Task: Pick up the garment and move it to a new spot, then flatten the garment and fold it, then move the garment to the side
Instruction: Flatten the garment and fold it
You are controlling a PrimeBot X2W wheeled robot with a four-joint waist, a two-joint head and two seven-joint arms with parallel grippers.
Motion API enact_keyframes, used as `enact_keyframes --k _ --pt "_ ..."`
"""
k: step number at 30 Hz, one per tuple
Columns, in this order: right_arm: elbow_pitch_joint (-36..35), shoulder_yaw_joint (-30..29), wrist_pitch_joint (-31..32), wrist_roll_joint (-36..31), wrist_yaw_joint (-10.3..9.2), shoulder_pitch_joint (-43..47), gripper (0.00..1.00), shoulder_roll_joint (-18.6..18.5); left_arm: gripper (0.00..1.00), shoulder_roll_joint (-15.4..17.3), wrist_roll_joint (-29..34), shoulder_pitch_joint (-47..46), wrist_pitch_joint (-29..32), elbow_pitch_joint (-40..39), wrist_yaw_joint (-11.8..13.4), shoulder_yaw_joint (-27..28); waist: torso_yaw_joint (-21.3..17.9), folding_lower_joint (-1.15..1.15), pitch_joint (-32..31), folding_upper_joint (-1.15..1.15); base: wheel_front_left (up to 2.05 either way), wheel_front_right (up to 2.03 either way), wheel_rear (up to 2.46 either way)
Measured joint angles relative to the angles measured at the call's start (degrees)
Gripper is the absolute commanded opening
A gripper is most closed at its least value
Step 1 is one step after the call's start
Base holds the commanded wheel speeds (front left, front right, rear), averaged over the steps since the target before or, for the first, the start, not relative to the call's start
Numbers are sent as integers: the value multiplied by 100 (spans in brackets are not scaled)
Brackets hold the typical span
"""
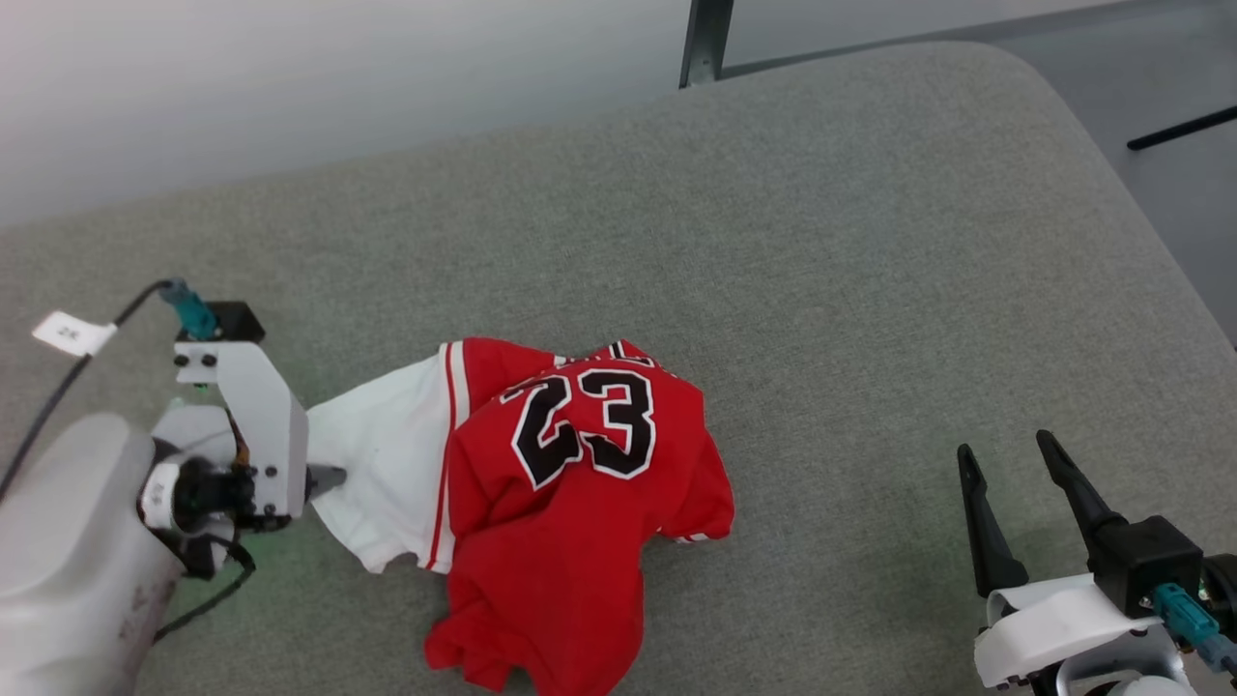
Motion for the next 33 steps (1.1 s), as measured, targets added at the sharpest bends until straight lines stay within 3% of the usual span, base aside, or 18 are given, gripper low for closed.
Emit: enact_keyframes --k 4,5,7,8,13,19,33 --pt "48 19 -15 -5 0 -98 100 22 100 -138 -158 -70 52 207 56 96 -8 0 86 0 0 0 0" --pt "57 19 -31 -7 0 -104 100 25 91 -168 -168 -110 94 258 70 94 1 0 91 0 0 0 0" --pt "83 16 -31 -8 0 -104 100 29 24 -215 -202 -153 137 315 68 85 25 0 90 0 0 0 0" --pt "90 13 -31 -8 0 -106 100 29 0 -241 -237 -171 152 357 70 101 38 0 86 0 0 0 0" --pt "93 1 -25 -36 0 -110 100 45 0 -394 -240 -240 121 435 -19 4 109 0 37 0 0 0 0" --pt "92 -48 5 -51 0 -101 100 32 0 -326 -124 -255 52 400 -23 -75 214 0 -94 0 0 0 0" --pt "37 -151 148 -51 0 60 100 5 0 784 148 56 135 -464 399 67 636 0 -548 0 0 0 0"
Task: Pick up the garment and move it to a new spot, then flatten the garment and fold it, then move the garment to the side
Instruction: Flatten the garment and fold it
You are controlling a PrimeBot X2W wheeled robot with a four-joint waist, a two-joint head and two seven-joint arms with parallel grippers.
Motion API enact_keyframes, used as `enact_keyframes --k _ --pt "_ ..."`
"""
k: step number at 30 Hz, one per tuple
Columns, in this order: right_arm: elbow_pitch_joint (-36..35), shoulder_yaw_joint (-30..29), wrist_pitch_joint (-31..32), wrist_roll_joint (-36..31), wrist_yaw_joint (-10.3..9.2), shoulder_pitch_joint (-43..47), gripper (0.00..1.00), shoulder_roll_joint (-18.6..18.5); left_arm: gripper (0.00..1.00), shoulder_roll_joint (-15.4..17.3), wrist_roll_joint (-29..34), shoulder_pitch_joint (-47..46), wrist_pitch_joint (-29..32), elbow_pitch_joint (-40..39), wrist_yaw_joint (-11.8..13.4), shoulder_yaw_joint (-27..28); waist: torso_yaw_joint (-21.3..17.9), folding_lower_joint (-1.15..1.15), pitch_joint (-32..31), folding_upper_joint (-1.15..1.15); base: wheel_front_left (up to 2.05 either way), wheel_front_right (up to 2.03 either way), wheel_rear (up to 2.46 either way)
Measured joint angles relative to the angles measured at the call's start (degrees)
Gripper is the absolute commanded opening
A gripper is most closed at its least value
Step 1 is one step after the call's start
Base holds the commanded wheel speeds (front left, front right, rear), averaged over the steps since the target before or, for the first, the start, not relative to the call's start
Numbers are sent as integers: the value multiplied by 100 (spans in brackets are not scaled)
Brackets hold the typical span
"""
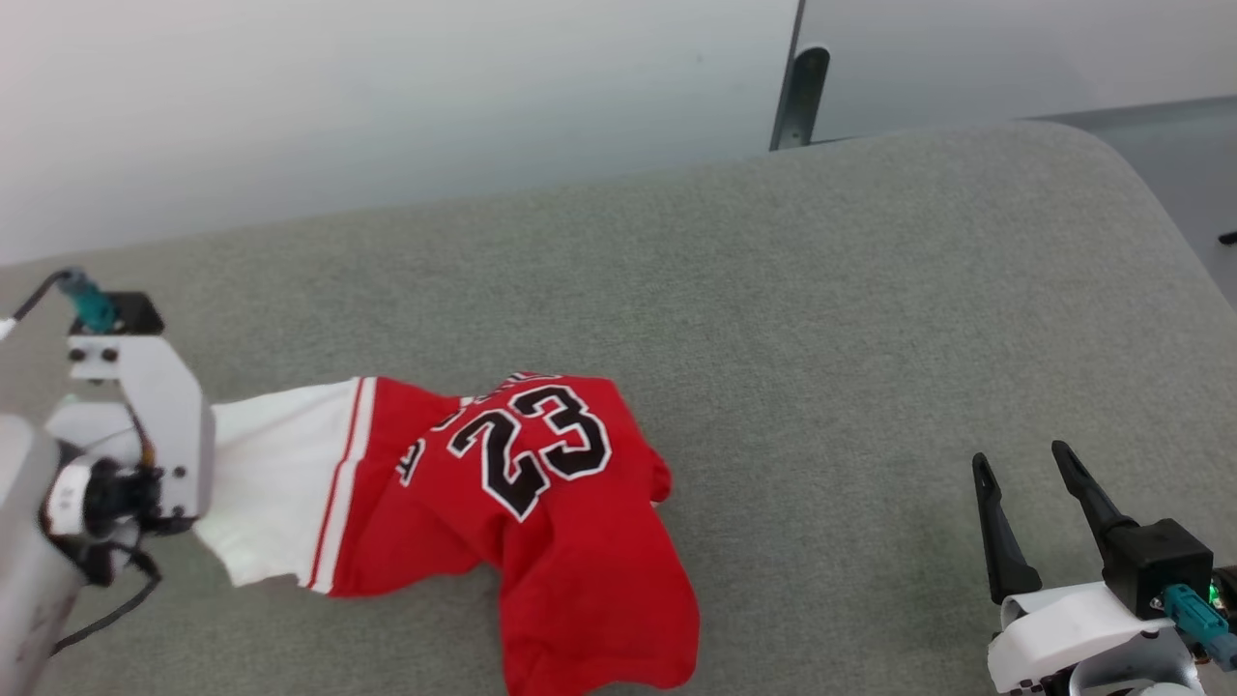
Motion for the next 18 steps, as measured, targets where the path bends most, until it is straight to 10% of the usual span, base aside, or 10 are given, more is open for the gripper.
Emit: enact_keyframes --k 13,17,18 --pt "-83 16 59 19 0 76 100 -18 0 314 -281 870 -64 -115 334 211 126 0 -147 0 0 0 0" --pt "-83 22 88 22 0 97 100 -15 31 170 -401 966 -216 -23 331 261 137 0 -181 0 0 0 0" --pt "-82 20 100 26 0 101 100 -19 93 140 -396 977 -276 -15 330 259 144 0 -203 0 0 0 0"
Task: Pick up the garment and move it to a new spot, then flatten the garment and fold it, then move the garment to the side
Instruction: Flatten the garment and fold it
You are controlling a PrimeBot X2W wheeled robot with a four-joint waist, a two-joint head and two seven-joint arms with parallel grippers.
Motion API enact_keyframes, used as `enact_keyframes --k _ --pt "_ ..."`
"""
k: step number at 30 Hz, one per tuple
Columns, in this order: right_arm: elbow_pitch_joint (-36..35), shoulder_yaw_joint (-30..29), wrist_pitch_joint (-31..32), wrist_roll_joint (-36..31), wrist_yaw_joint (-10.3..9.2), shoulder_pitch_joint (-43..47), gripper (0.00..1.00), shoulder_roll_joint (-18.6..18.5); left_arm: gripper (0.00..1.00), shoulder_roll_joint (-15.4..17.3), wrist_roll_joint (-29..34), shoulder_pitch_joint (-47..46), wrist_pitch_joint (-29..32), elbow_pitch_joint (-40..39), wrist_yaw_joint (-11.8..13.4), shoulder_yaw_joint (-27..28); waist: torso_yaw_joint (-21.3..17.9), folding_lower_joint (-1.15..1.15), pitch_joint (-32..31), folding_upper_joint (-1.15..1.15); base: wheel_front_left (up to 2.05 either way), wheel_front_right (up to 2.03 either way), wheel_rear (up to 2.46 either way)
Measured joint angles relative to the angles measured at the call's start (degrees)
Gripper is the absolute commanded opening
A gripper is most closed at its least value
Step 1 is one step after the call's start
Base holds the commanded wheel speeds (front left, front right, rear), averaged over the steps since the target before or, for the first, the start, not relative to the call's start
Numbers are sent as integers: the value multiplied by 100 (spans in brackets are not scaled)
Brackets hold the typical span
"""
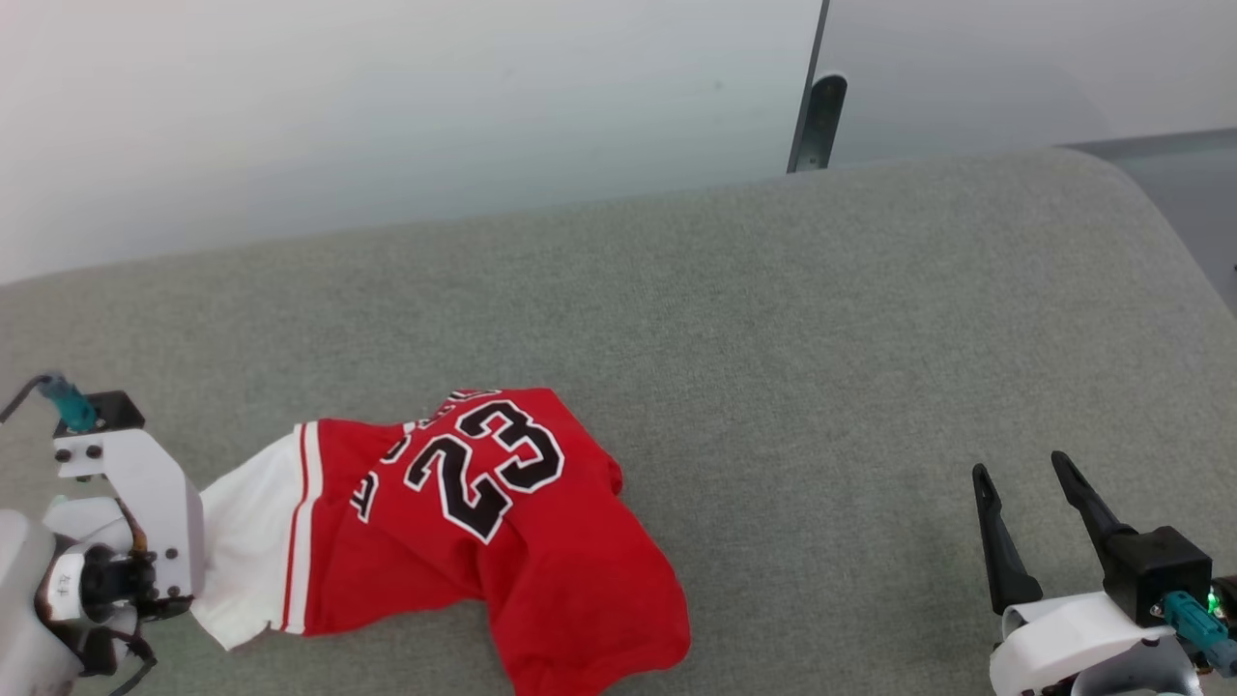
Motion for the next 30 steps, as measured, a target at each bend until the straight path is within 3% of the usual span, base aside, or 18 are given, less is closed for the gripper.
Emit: enact_keyframes --k 1,11,23,30 --pt "2 1 1 0 0 9 100 -4 100 -21 0 0 -21 3 -3 -2 8 0 -27 0 0 0 0" --pt "-37 211 190 146 0 222 100 -176 100 -166 80 32 -639 -414 -97 24 236 0 -461 0 0 0 0" --pt "-142 458 409 339 0 356 100 -328 100 -492 335 718 -2806 -1369 -557 282 798 0 -951 0 0 0 0" --pt "-180 725 681 569 0 406 100 -407 100 -753 470 1327 -4324 -1561 -670 508 1167 0 -1149 0 0 0 0"
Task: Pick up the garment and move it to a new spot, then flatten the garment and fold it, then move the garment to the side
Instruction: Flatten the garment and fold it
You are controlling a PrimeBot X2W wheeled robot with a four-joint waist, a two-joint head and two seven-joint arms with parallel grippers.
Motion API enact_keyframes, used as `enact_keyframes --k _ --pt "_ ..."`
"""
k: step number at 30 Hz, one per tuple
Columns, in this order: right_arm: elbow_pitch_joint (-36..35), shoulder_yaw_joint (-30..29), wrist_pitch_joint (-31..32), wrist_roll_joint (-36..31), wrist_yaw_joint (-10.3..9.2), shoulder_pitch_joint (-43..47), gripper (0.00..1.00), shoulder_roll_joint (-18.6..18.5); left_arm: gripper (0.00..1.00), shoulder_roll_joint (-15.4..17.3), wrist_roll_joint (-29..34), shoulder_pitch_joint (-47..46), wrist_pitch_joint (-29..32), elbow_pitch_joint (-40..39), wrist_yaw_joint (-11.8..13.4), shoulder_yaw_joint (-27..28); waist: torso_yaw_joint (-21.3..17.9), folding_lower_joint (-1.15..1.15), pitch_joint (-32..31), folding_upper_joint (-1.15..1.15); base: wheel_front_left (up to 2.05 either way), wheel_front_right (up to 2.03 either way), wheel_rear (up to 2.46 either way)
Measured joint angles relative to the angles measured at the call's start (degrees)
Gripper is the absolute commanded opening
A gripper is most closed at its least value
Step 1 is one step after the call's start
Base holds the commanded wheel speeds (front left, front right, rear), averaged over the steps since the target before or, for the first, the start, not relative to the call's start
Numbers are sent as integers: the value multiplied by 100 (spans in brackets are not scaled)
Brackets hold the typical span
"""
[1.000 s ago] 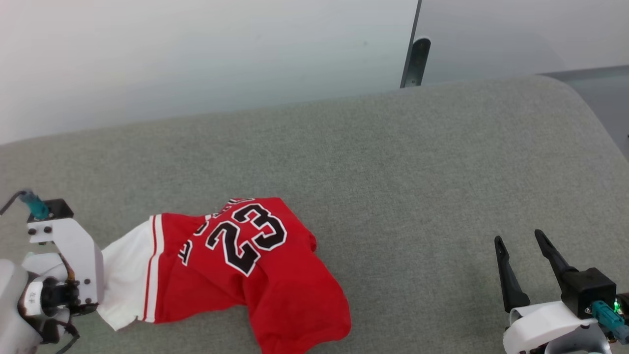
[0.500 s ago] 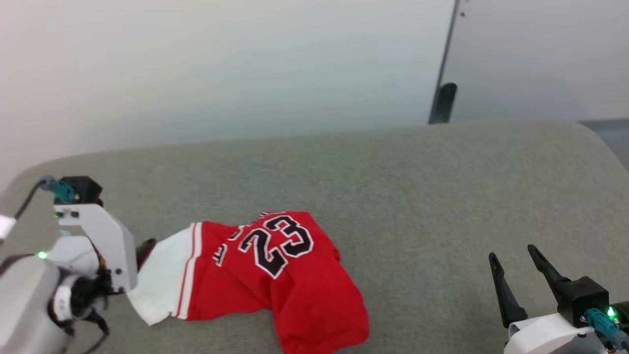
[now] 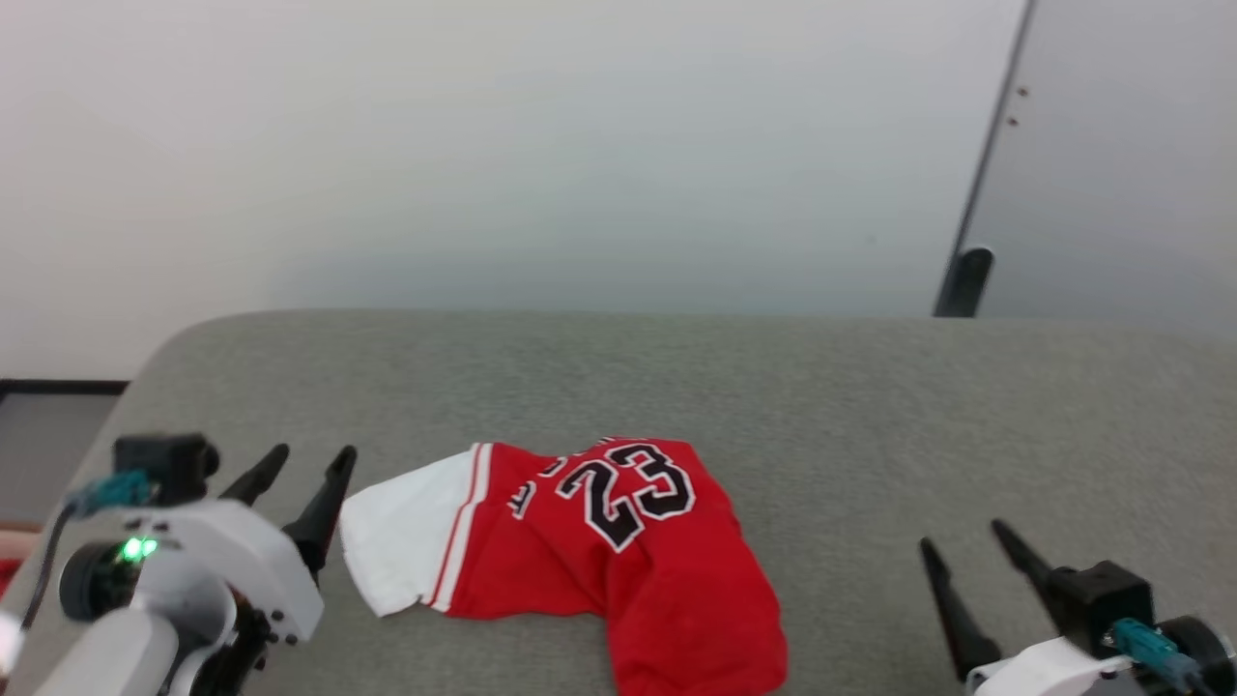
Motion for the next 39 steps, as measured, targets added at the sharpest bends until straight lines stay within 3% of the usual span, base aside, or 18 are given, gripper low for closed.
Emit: enact_keyframes --k 11,19,27,36,37,38,39 --pt "-233 1023 1414 1093 0 -213 100 -541 100 -324 -79 737 -1114 253 29 264 621 -1 -86 0 0 0 0" --pt "-293 1147 2514 1708 0 -421 100 -728 100 -605 -133 869 -1324 380 10 181 1125 0 -51 0 0 0 0" --pt "-86 1005 3415 1717 0 -508 100 -680 100 -840 -116 706 -1298 563 -100 -67 1686 0 24 0 0 0 0" --pt "312 1071 3787 1475 0 -721 100 -498 100 -1065 -85 547 -1506 751 -219 -142 2164 0 270 0 0 0 0" --pt "401 1087 3780 1443 0 -764 43 -485 100 -1078 -85 544 -1543 779 -232 -141 2197 0 304 0 0 0 0" --pt "480 1090 3752 1438 0 -789 0 -466 100 -1096 -85 544 -1586 799 -241 -142 2228 0 333 0 0 0 0" --pt "555 1087 3707 1433 0 -809 0 -448 100 -1122 -86 544 -1610 823 -240 -135 2257 0 359 0 0 0 0"
